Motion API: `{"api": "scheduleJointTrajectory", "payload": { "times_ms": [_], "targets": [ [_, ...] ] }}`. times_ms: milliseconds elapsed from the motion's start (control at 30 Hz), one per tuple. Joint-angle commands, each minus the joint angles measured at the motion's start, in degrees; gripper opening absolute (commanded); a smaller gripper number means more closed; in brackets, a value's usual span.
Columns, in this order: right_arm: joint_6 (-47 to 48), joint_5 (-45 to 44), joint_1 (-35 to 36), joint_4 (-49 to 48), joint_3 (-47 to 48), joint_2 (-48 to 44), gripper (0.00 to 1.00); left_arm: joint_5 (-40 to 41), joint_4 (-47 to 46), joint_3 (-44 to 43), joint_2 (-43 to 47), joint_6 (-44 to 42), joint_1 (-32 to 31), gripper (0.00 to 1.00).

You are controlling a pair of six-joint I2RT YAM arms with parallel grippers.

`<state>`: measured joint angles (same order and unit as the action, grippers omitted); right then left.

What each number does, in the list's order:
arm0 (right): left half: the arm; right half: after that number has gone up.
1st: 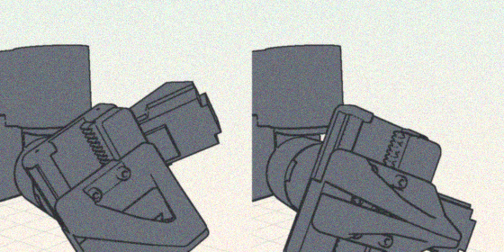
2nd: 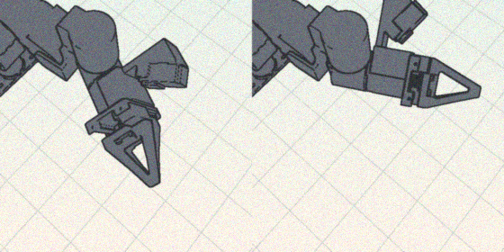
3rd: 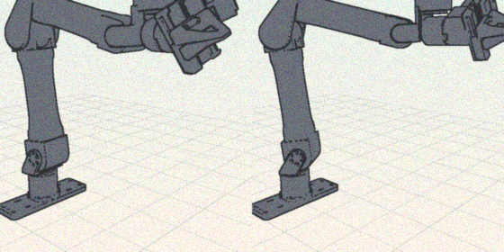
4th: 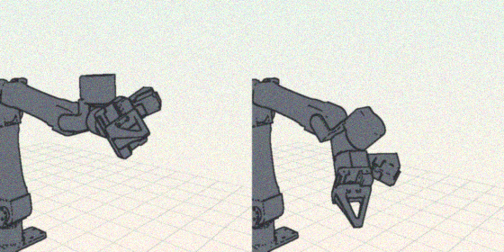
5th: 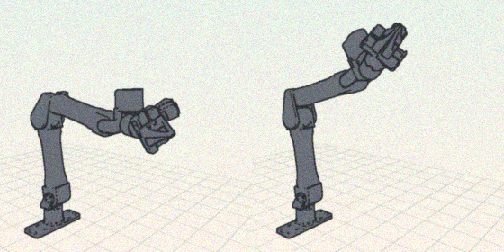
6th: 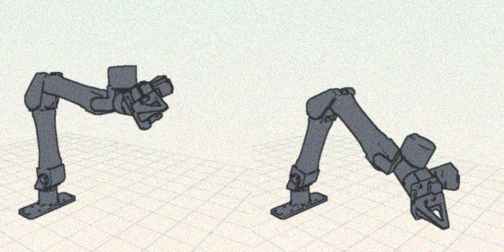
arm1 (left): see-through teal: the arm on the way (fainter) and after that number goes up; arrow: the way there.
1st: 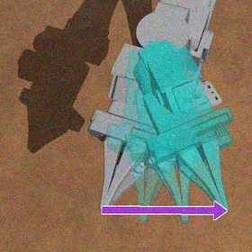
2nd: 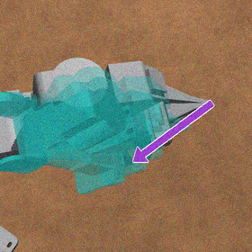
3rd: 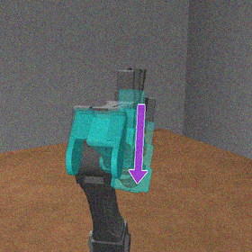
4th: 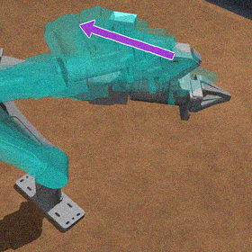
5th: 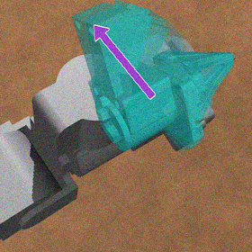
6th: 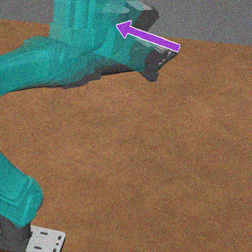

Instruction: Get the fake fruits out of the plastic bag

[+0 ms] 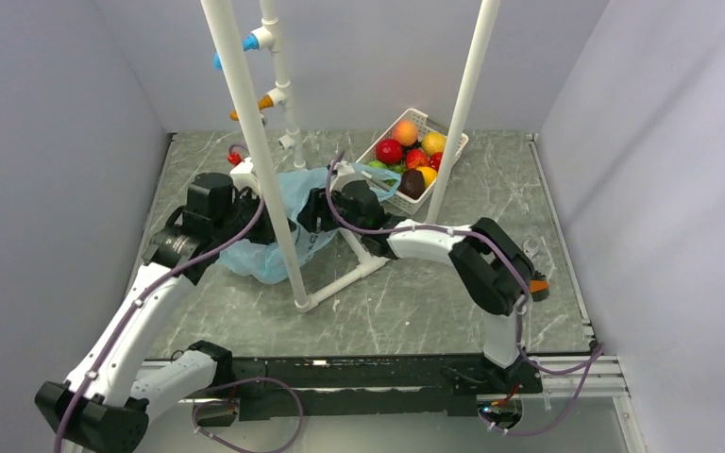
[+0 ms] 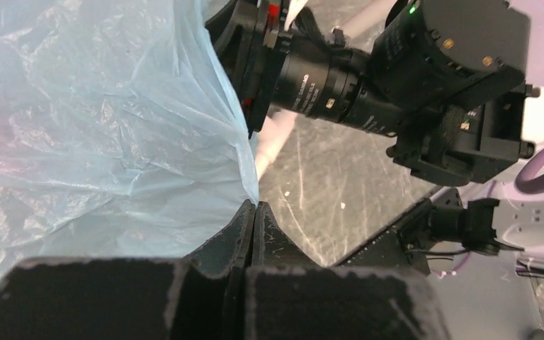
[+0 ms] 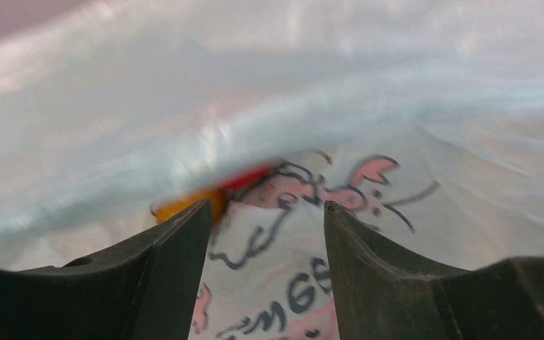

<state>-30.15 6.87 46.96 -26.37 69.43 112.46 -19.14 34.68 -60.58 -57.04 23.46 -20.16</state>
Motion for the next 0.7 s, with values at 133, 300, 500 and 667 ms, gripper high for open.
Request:
{"api": "scheduleJointTrajectory", "payload": {
  "times_ms": [133,300,500,667],
  "targets": [
    [1.0,0.8,2.0,-2.9,-6.6,-10.3,0.62,3.3,7.2,1.6,15.6,1.2,-2.4,0.00],
    [3.3,-0.1,4.8,-2.9,-7.8,-10.0,0.62,11.3,11.6,9.8,19.4,0.9,-2.4,0.00],
    [6.5,-1.7,5.9,-0.4,-6.4,-7.2,0.66,18.5,14.2,12.4,14.7,-0.6,-2.4,0.00],
    [11.2,-4.2,6.2,2.6,-3.7,-4.6,0.73,19.0,12.7,14.0,15.8,-0.5,-2.4,0.00]
  ]
}}
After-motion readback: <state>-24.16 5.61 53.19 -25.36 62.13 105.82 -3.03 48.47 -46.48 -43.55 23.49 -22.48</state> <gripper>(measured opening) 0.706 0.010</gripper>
